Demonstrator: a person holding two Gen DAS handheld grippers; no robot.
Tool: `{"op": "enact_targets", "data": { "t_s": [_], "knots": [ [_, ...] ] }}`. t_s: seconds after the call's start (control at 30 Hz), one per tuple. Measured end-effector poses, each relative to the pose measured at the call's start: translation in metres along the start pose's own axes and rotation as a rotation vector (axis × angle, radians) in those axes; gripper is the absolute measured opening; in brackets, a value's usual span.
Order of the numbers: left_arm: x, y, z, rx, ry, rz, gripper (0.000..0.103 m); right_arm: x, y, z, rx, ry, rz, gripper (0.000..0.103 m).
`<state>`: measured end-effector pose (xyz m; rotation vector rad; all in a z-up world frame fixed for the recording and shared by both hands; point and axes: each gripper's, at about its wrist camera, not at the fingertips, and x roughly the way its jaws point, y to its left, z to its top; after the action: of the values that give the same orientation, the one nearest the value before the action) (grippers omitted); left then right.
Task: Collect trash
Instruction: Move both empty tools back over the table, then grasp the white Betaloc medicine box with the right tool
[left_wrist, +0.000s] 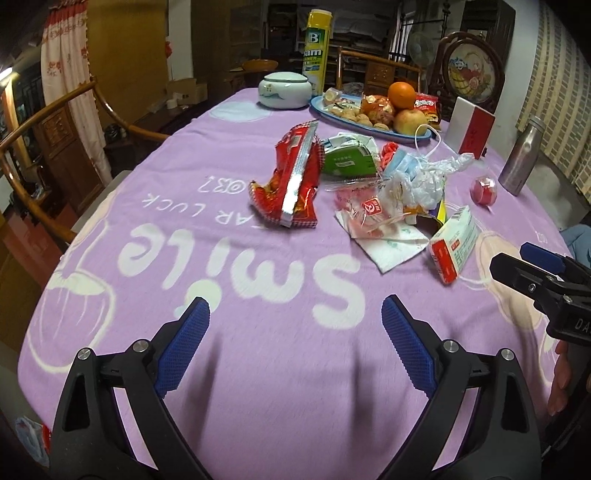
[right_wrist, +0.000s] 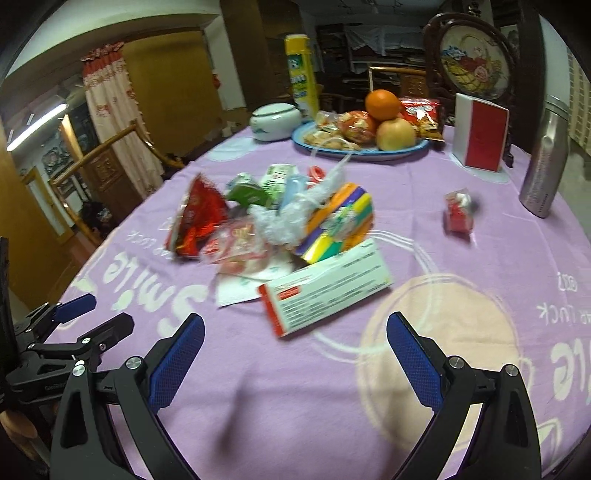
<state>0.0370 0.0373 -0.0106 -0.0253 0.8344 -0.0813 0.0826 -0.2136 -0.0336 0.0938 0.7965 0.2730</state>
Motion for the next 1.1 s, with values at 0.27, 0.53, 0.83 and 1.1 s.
{"op": "enact_targets", "data": {
  "t_s": [0.27, 0.53, 0.83, 1.1],
  "knots": [
    [0.019, -0.002, 0.002, -0.014, 0.028, -0.041, 0.091, 0.024, -0.012, 0.005, 0.012, 0.068, -0.044, 0.097],
    [0.013, 0.005, -0.004, -0.023, 0.019, -0.047, 0.092, 0.051, -0.014, 0.02, 0.085, 0.14, -0.033, 0.097],
    [0.005, 0.014, 0.0, -0.045, -0.003, -0.054, 0.093, 0.078, -0.021, 0.03, 0.214, 0.189, -0.063, 0.097],
    [0.004, 0.016, -0.003, -0.049, 0.006, -0.052, 0.093, 0.098, -0.014, 0.035, 0.207, 0.214, -0.124, 0.096]
  ]
}}
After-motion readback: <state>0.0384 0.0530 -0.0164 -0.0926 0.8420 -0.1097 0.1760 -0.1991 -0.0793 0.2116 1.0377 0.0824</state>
